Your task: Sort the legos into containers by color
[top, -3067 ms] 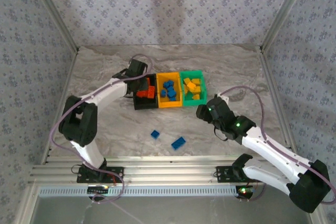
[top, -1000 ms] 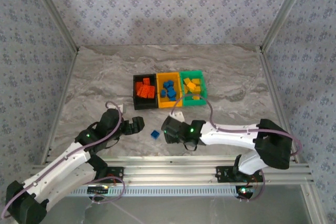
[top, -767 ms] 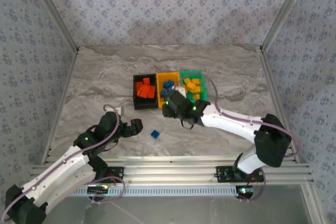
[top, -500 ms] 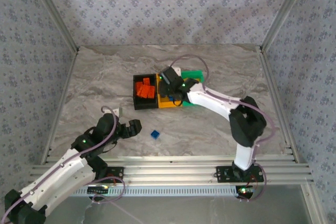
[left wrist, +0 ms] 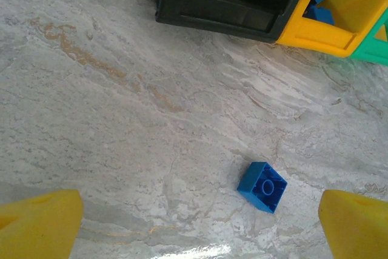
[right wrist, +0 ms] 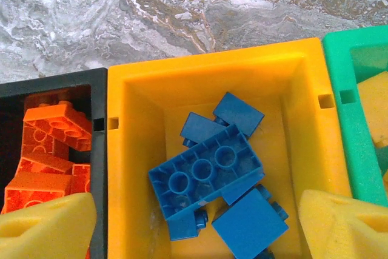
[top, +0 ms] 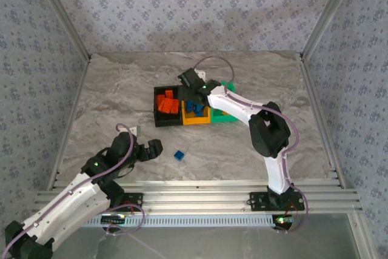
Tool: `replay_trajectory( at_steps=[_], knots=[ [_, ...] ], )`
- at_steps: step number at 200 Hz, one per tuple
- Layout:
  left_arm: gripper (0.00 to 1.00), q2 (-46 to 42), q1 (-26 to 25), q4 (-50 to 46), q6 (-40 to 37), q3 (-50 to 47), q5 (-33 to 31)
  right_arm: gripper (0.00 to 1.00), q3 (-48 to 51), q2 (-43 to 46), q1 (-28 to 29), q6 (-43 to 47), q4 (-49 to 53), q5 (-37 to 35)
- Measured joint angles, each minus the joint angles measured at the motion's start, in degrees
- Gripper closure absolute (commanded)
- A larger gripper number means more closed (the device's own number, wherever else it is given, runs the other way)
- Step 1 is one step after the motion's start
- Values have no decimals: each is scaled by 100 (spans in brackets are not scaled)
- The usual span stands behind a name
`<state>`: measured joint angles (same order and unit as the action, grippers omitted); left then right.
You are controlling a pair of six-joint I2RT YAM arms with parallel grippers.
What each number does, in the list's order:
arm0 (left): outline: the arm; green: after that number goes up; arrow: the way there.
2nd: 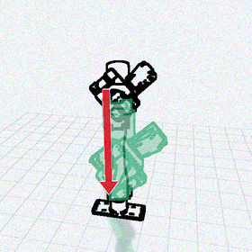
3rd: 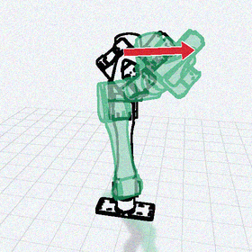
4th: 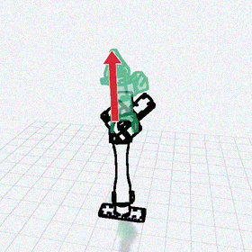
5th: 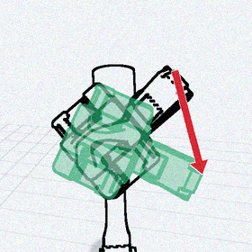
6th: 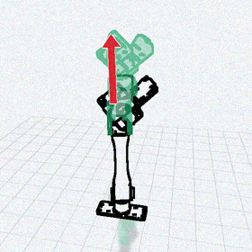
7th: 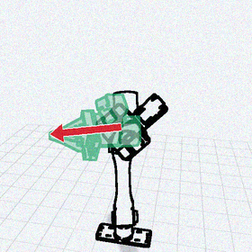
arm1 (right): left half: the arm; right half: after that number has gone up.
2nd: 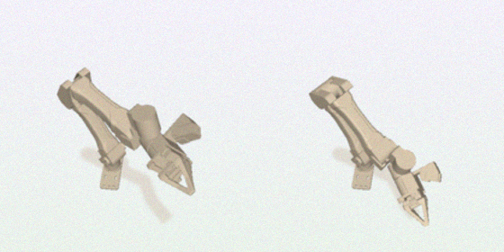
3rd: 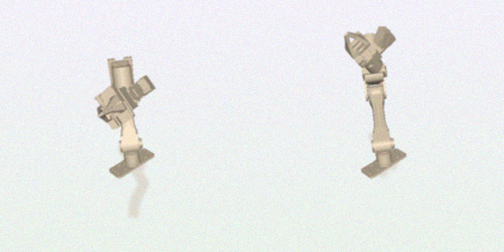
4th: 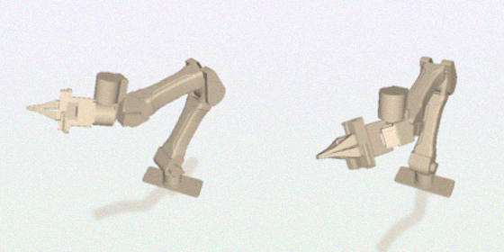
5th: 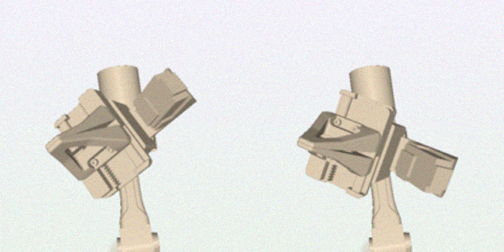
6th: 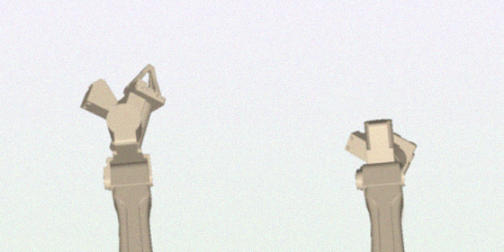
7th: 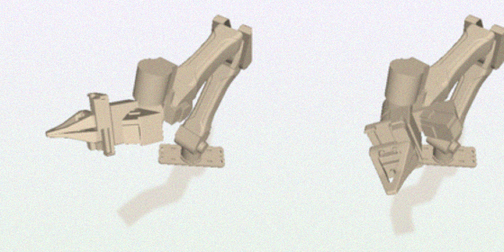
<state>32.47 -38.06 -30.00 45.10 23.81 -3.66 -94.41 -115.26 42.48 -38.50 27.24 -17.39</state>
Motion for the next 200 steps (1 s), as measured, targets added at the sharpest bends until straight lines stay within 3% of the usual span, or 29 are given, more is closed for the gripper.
replay_trajectory(
  at_steps=[28, 77, 148, 200],
  knots=[
    [0, -103, 0, -129, -7, 20, -52, 7, 883, 822, 339, 2, -142, -33],
    [0, -400, 0, -457, -125, 341, -372, 4, 2256, 2037, 1506, -4, -487, 68],
    [0, -549, 0, -728, -216, 463, -649, 6, 2651, 870, 2511, -39, -551, 417],
    [0, -549, 2, -756, -216, 463, -669, 26, 2463, 516, 2568, -109, -466, 376]
  ],
)
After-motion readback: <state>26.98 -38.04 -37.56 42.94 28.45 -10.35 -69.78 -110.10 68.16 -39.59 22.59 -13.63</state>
